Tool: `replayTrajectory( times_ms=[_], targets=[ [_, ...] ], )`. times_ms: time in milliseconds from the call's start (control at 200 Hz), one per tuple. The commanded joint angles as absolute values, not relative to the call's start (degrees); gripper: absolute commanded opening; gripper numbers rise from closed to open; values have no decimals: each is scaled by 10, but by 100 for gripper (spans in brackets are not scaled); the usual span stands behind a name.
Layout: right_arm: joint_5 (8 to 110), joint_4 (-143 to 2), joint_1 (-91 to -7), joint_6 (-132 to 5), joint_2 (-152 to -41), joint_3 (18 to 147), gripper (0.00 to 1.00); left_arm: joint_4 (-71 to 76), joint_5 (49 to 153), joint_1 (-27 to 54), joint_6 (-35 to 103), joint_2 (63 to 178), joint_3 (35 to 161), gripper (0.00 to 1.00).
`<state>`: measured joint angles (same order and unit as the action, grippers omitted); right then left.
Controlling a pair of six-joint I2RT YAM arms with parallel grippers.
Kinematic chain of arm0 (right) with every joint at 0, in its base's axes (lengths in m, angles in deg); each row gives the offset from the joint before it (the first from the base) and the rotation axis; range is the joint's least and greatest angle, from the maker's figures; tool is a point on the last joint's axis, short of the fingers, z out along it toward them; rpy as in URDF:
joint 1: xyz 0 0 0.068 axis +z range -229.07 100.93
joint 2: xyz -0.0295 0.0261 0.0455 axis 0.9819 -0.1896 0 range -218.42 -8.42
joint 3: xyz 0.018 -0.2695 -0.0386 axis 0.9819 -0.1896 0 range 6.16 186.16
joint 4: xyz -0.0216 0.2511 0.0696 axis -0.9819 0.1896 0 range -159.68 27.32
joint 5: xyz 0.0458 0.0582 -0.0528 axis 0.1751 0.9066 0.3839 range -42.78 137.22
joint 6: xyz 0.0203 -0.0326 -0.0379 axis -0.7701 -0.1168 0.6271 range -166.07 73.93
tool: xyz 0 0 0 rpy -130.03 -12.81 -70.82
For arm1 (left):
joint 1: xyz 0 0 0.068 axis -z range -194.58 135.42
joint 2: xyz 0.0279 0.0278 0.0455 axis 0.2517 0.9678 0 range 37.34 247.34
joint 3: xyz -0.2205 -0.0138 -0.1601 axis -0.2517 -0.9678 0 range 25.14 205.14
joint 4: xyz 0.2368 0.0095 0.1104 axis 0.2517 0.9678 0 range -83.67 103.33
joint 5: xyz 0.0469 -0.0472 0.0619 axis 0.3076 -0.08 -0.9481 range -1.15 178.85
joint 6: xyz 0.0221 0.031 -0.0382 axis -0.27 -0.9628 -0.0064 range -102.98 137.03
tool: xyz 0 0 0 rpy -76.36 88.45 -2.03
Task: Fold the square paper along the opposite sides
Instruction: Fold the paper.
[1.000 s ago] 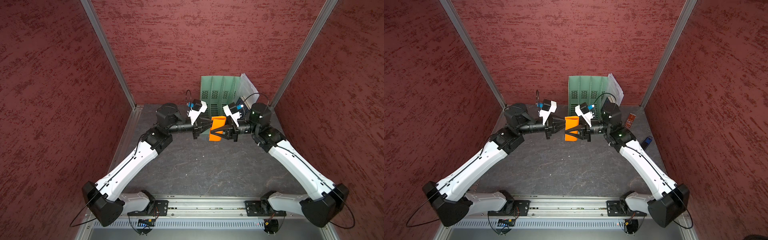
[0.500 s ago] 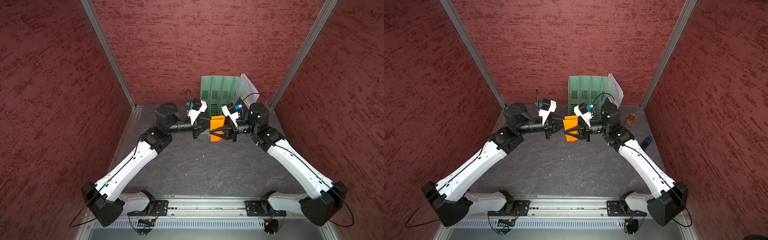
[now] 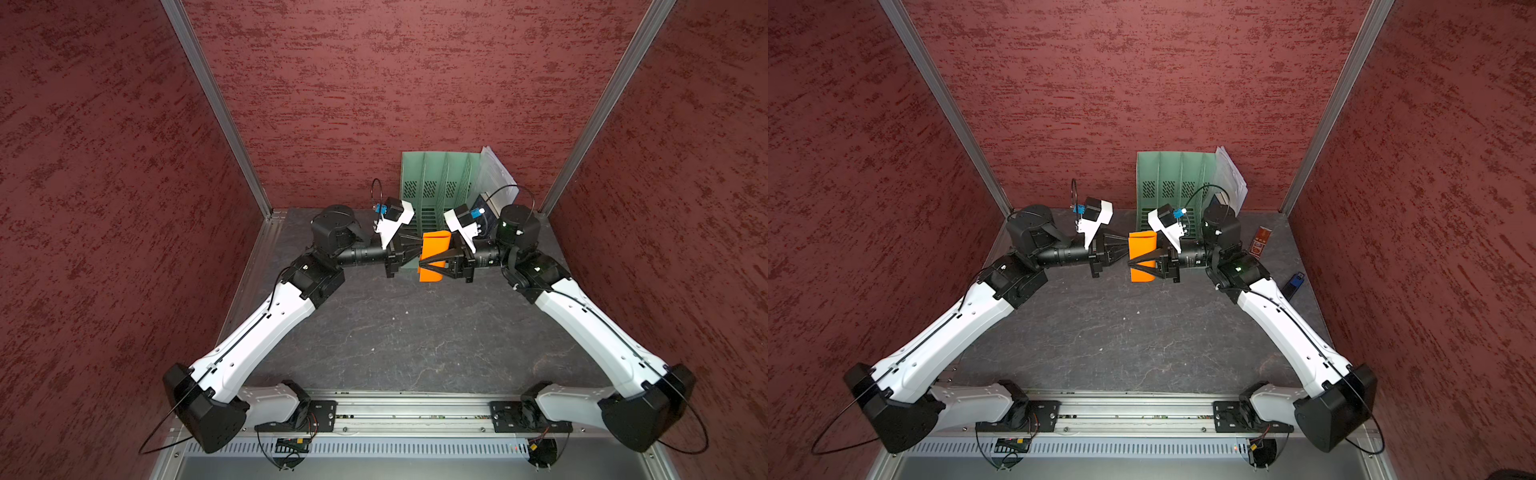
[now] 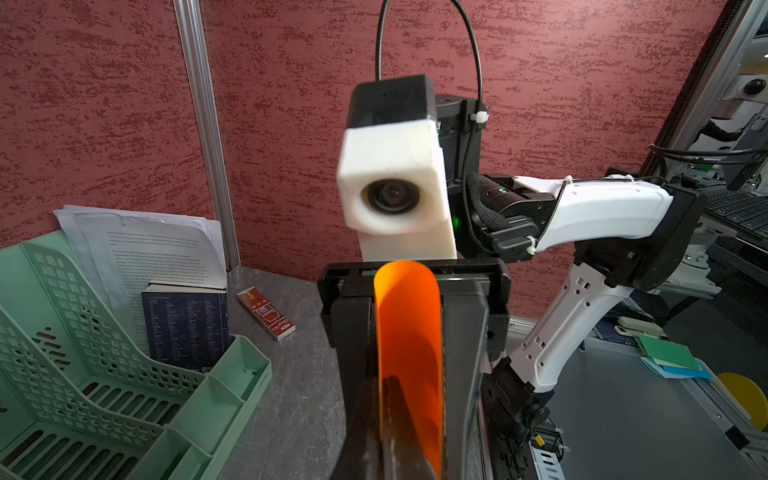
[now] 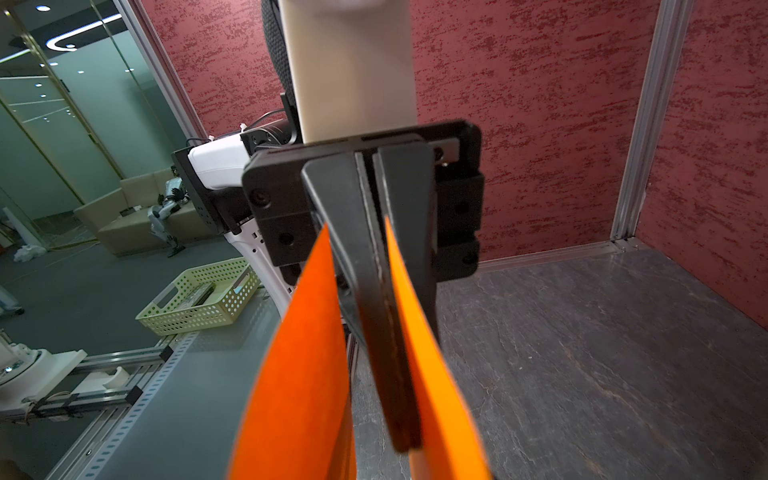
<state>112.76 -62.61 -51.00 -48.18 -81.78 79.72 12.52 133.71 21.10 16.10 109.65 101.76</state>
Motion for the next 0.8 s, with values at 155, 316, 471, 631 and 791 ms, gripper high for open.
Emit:
replayTrajectory(
  times_ms=[155, 316, 471, 631, 791],
  targets=[
    [1126, -629, -503, -481, -815, 813, 31, 119, 1338, 209, 154, 1084, 1022, 0],
    [1126, -630, -503, -479, -815, 813, 28, 115, 1337, 209, 156, 1084, 1021, 0],
    [1126, -630, -503, -480, -815, 814, 25, 114, 1338, 209, 155, 1085, 1021, 0],
    [1126, -631, -503, -480, -815, 814, 24, 113, 1339, 209, 155, 1086, 1020, 0],
    [1127, -633, -503, -481, -815, 814, 24, 112, 1338, 209, 157, 1087, 1018, 0]
  ],
)
